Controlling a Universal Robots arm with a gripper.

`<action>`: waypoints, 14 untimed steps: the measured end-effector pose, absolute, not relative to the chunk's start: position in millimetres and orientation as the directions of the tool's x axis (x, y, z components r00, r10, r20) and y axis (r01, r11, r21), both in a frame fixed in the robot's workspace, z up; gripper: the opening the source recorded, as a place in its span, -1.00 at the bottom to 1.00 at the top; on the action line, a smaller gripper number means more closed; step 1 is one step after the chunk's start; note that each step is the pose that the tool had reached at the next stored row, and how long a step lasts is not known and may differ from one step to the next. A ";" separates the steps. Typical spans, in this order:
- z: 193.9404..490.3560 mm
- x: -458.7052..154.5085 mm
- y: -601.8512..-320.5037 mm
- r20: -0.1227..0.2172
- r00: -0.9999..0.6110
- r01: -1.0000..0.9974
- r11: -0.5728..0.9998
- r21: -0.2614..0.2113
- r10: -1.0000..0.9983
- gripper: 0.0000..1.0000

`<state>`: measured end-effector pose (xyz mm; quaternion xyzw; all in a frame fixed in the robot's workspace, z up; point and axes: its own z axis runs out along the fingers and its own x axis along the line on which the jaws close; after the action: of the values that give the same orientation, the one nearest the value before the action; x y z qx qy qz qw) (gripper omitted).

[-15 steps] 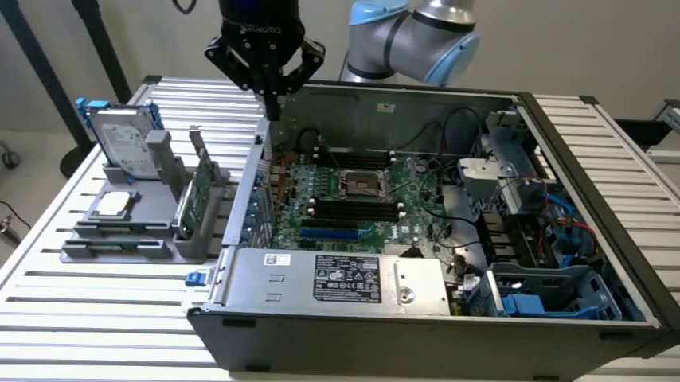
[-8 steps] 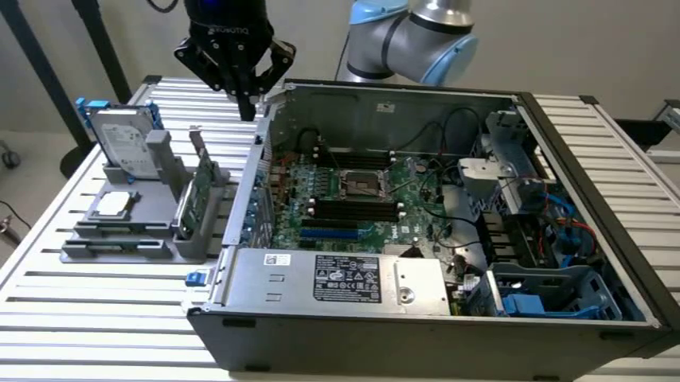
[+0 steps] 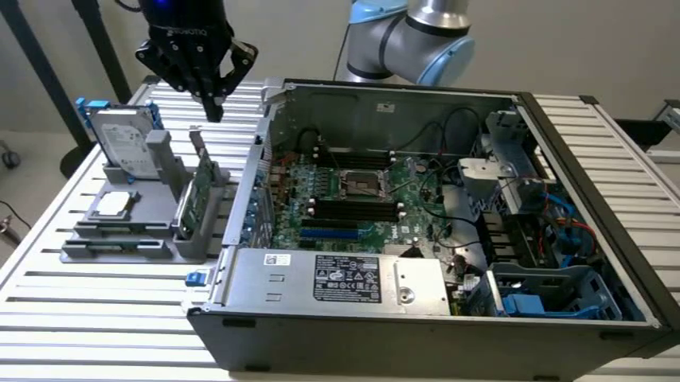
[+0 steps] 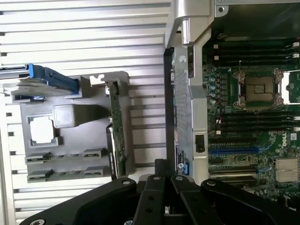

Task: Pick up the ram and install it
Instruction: 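Reach for the ram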

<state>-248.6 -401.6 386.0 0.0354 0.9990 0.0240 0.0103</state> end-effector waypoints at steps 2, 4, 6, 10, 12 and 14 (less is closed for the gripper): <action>385.3 -257.7 -401.7 -0.019 -0.997 0.070 0.996 0.049 0.071 -0.79; 384.5 -266.9 -401.8 -0.019 -0.997 0.070 0.996 0.049 0.071 -0.79; 383.6 -275.9 -401.9 -0.019 -0.997 0.070 0.996 0.049 0.071 -0.79; 380.9 -294.3 -402.0 -0.019 -0.997 0.070 0.996 0.048 0.071 -0.79; 378.8 -303.3 -402.1 -0.019 -0.997 0.070 0.996 0.047 0.071 -0.79; 376.6 -312.2 -402.1 -0.018 -0.997 0.070 0.997 0.045 0.071 -0.79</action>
<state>-312.2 -402.1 376.6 0.0354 0.9991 0.0223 0.0100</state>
